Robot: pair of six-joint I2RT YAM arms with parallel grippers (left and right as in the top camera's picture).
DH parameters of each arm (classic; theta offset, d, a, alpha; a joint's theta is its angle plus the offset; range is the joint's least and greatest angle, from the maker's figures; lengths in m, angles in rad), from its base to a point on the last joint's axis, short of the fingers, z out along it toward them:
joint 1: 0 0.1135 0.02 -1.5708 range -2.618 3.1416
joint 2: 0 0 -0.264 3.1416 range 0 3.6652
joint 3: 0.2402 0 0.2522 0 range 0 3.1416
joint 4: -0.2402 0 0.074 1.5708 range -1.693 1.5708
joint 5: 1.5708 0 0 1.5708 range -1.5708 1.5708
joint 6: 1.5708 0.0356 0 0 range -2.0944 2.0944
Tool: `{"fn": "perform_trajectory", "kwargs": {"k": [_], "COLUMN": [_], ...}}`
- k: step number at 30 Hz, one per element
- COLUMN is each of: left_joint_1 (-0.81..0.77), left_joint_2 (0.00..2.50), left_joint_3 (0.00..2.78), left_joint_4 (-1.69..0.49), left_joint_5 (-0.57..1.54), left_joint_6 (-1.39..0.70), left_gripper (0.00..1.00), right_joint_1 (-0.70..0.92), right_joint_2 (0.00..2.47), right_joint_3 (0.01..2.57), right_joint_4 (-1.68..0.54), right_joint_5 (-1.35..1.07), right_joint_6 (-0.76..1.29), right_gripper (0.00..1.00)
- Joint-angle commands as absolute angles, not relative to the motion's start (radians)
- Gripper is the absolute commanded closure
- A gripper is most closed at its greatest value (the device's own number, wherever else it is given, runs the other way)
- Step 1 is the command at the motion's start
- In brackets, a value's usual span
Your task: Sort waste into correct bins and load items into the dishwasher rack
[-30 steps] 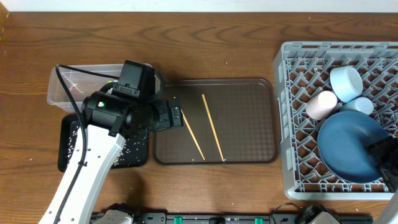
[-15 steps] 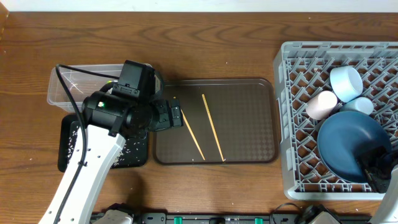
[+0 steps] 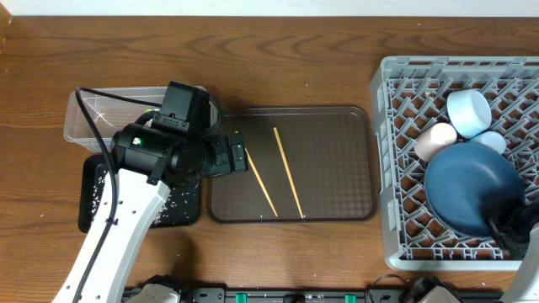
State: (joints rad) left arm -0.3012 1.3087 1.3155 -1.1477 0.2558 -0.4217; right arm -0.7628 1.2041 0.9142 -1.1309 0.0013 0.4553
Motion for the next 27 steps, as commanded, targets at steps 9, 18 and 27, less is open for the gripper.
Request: {"fn": "perform_trajectory", "kwargs": {"k": [9,18,27], "left_joint_1": [-0.296,-0.296,-0.296], "left_joint_2": [1.302,1.302,1.302], "left_joint_3": [1.335,1.335,1.335], "left_joint_4": [-1.150,-1.150,-1.150], "left_joint_5": [0.250,0.250,0.250], "left_joint_6": [-0.420,-0.420,-0.420], "left_gripper": [0.02,0.02,0.02], "right_joint_1": [-0.769,-0.747,-0.542], "right_joint_2": [1.202,1.203,1.272], "right_joint_3": [1.063,1.427,1.452], "right_joint_4": [-1.084,-1.046,-0.873], "right_joint_5": [-0.076,0.162,0.714], "right_joint_6": [0.440,0.375,-0.009], "right_gripper": [0.99,0.99,0.99]}}
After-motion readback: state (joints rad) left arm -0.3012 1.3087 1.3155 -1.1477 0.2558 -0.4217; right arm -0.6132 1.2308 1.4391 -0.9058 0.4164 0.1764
